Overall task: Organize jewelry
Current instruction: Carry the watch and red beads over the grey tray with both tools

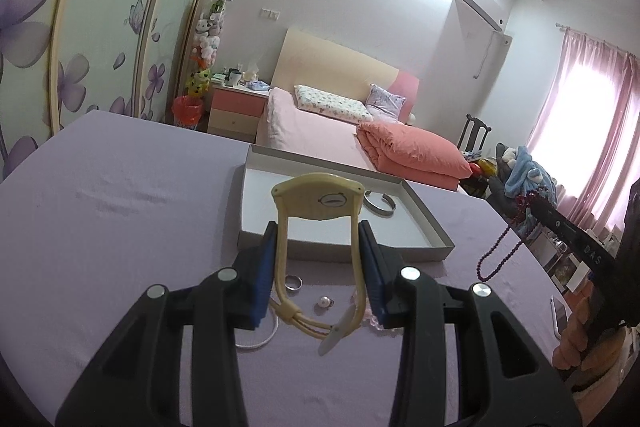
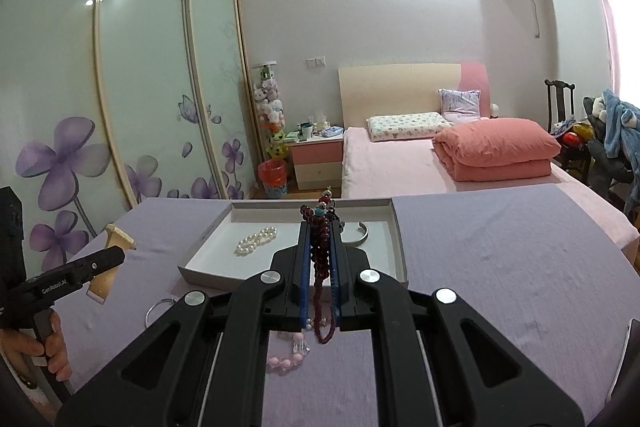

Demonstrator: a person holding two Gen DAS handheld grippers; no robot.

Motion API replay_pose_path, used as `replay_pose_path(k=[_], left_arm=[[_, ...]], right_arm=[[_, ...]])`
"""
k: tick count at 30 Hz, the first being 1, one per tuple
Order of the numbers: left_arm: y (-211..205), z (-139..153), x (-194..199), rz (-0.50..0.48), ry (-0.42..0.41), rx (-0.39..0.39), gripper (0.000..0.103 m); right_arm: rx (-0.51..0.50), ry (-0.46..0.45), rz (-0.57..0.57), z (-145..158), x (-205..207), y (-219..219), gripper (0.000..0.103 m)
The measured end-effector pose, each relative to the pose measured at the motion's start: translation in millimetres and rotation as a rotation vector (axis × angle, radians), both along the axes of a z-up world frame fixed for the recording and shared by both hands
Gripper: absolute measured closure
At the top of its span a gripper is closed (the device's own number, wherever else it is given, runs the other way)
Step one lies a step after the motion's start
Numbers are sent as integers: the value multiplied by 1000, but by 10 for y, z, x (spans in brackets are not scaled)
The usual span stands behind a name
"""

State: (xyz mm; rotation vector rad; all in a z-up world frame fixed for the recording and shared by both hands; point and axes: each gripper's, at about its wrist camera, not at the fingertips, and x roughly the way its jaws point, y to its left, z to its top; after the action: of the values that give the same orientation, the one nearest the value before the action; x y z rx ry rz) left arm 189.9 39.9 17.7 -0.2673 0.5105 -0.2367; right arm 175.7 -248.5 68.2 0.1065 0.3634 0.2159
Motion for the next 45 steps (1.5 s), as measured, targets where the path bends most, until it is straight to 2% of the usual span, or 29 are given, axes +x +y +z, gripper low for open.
replay_pose_path(k=[8,17,22,26,34,40,43,45], left_arm=[[-96,126,196,9,-36,33,64],[-242,288,723,12,-93,56,64],[-334,320,1024,8,-108,67,64],[-409,255,1247,-5,-101,78,64],[-480,-38,1649,-13,-27,86,64],[-495,-241,1775,-24,13,87,64],[-507,-310,1801,-33,25,87,64],[-508,-347,1831,-39,32,85,64]], right_arm=[[0,-35,-8,83,209,28,94],[26,-60,-4,224,688,57,94],[43,-58,-3,191,890,92,94],[45,-38,-3,107,1071,117,94],[50,59,-10,-217,1409,189,94],[36,116,-13,-408,1522,216,93],[34,131,-7,-431,1537,229,84],[30,127,-13,-435,1526,230,53]])
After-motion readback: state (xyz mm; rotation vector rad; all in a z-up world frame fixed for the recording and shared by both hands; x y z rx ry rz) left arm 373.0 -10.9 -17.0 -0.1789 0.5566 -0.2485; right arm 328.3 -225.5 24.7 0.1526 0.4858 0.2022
